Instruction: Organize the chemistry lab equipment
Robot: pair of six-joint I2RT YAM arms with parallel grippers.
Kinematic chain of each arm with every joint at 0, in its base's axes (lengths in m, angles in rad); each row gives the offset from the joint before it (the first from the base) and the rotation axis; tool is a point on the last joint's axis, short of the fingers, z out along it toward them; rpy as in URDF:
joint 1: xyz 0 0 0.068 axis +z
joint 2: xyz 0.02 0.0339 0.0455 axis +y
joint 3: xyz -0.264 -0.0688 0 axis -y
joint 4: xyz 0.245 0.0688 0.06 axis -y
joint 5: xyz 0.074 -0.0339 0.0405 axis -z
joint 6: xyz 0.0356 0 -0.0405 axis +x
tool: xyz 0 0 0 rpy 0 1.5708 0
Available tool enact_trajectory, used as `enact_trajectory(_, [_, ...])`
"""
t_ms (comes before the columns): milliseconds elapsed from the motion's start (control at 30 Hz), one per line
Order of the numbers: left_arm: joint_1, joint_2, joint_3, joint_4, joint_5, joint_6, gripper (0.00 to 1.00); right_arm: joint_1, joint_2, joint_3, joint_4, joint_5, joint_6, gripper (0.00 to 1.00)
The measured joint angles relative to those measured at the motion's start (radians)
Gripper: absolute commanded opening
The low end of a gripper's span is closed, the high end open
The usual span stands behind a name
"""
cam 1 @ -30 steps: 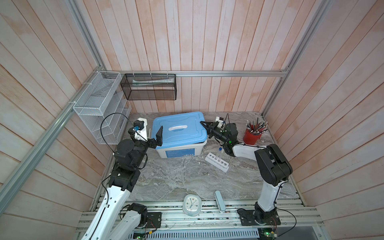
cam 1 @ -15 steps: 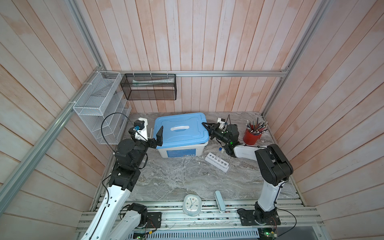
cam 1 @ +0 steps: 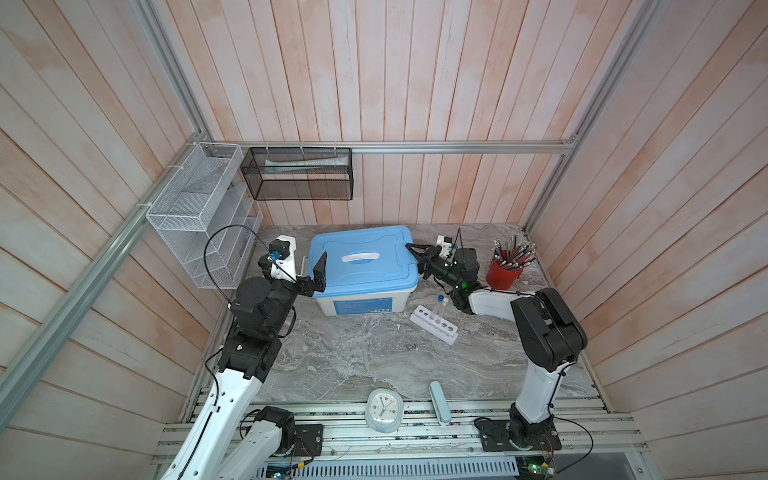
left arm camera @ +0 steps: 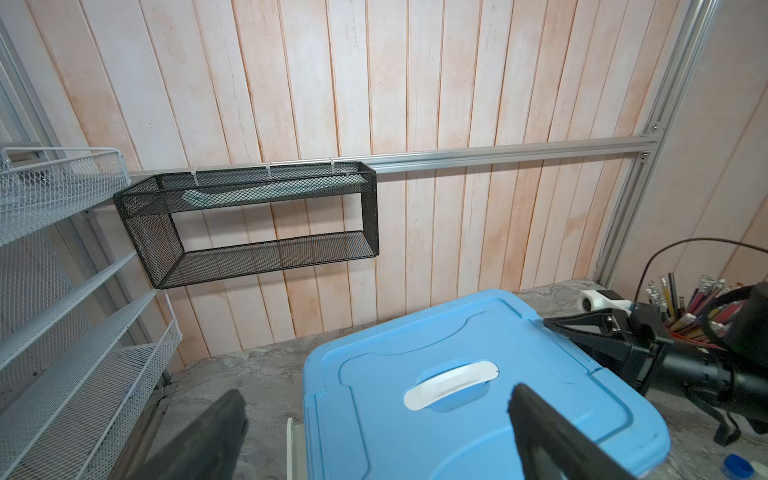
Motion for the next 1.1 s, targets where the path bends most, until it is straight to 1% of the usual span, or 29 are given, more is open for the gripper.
enact_trajectory(267, [0.0, 0.0, 0.0, 0.0, 0.0, 0.0, 1.0, -0.005, -0.044, 0.002, -0.091, 0.0, -0.074, 0.35])
enact_trajectory(567, [0.0, 0.0, 0.0, 0.0, 0.004, -0.003, 1.0, -0.027, -0.067, 0.003, -0.153, 0.005, -0.134, 0.37])
enact_trajectory(1100, [0.0, -0.002, 0.0, -0.002, 0.006, -0.007, 1.0, -0.061, -0.067, 0.003, -0.169, 0.005, -0.195, 0.37])
